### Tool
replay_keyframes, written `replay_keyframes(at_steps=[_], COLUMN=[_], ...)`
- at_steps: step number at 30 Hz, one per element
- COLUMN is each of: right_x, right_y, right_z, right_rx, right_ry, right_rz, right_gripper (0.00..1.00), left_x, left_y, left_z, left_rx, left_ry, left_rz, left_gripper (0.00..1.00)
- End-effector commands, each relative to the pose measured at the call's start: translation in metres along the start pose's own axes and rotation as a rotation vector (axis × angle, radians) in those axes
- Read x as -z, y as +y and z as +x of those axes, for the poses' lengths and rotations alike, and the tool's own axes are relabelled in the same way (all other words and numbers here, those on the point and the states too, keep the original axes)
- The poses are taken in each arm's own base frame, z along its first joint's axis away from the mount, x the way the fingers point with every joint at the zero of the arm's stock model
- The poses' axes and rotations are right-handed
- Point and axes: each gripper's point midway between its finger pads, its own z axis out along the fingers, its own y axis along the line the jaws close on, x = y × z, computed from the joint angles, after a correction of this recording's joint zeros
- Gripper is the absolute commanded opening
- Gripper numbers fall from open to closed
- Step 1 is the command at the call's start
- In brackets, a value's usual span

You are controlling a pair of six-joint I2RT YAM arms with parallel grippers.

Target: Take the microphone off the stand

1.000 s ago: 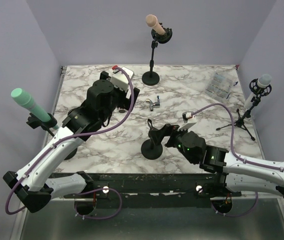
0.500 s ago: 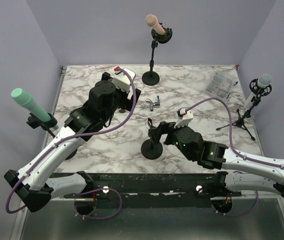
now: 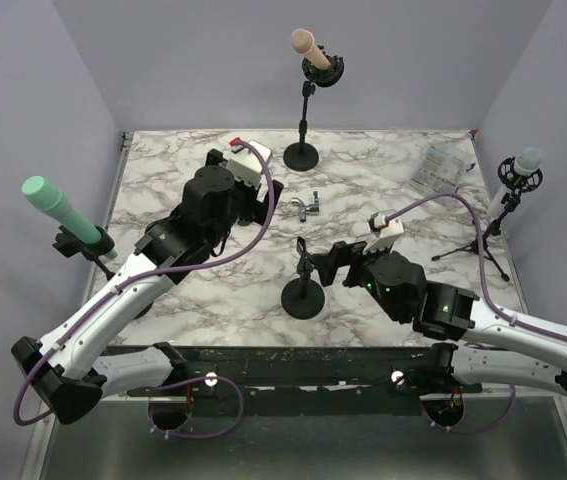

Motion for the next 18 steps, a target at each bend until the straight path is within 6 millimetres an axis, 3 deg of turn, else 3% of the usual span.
replay_keyframes(at_steps=[1,9,13,18], right_x=[0.012,0.019,0.018,0.018], right_y=[-0.01,-0.017,-0.013,-0.01], right_z=[-0.008,-0.01,-0.007,-0.003], right_rx=[0.016,0.003,0.004,0.006], right_ry=[-0.012,-0.055,-0.053,-0.052], right_rz=[0.005,-0.01,-0.039,-0.066], right_gripper=[1.0,1.0,1.0,1.0], left_x=[0.009,0.06,0.099,0.155], left_y=[-0.011,-0.02,-0.01,0.018], left_z=[-0.012,-0.009,-0.011,-0.01], left_rx=[0.122,0.285,0.321,0.415], left_ry=[-0.046,0.018,0.052,0.131], left_rz=[0.047,0.145,0.148,0.055], left_gripper=[0.99,0.98,0.98,0.99])
